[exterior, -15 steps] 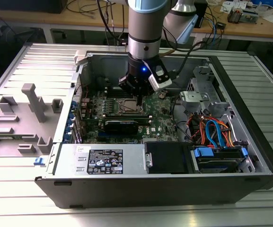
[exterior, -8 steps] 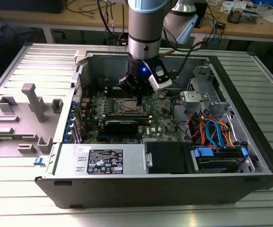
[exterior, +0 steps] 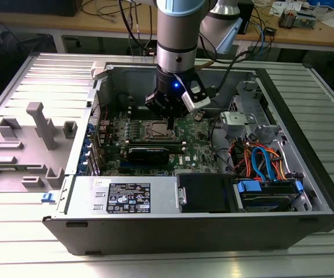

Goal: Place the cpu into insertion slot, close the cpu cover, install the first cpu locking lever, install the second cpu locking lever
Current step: 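Install the second cpu locking lever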

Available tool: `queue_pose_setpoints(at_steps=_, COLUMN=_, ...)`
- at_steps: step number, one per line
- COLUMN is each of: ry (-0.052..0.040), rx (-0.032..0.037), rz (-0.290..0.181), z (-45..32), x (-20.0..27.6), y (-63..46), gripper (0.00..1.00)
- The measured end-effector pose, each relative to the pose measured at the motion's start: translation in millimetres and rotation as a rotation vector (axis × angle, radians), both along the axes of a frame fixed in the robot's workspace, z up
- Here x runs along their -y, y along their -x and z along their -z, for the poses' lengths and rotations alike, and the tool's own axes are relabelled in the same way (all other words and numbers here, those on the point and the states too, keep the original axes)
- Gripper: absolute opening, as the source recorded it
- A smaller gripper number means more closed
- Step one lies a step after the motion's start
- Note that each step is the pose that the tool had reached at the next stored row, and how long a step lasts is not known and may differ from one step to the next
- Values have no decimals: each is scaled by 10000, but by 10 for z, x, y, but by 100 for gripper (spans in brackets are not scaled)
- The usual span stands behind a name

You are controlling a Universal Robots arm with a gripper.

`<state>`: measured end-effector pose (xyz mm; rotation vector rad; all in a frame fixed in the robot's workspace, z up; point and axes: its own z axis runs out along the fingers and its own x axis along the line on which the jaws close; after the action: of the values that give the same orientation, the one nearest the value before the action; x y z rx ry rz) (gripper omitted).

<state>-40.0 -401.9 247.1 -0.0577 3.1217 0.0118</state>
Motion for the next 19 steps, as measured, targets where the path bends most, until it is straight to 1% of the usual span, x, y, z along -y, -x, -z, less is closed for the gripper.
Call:
queue_pose_setpoints(at_steps=1, ry=0, rx=-14, rz=0, z=-22, x=0, y=0, gripper=11)
queue_pose_setpoints(at_steps=3, ry=0, rx=-34, rz=-1, z=-23, x=23, y=-1, gripper=11)
queue_pose_setpoints(at_steps=5, ry=-8, rx=-52, rz=0, z=-22, x=68, y=0, gripper=11)
queue_pose_setpoints(at_steps=7, ry=-9, rx=-91, rz=-1, z=-22, x=98, y=0, gripper=11)
queue_pose_setpoints(at_steps=8, ry=-8, rx=-129, rz=0, z=-22, x=111, y=0, gripper=11)
queue_pose_setpoints(at_steps=10, ry=-8, rx=-252, rz=0, z=-22, x=126, y=0, gripper=11)
queue_pose_setpoints(at_steps=11, ry=-10, rx=-331, rz=1, z=-21, x=130, y=0, gripper=11)
queue_pose_setpoints(at_steps=12, ry=-10, rx=-434, rz=0, z=-19, x=133, y=0, gripper=11)
queue_pose_setpoints(at_steps=13, ry=-8, rx=-674, rz=0, z=-18, x=138, y=0, gripper=11)
queue_pose_setpoints(at_steps=14, ry=-7, rx=-795, rz=1, z=-17, x=144, y=1, gripper=11)
queue_pose_setpoints(at_steps=15, ry=-8, rx=-840, rz=0, z=-14, x=150, y=7, gripper=11)
queue_pose_setpoints(at_steps=16, ry=-8, rx=-867, rz=-4, z=-11, x=159, y=19, gripper=11)
queue_pose_setpoints(at_steps=19, ry=-8, rx=-911, rz=-25, z=6, x=179, y=69, gripper=11)
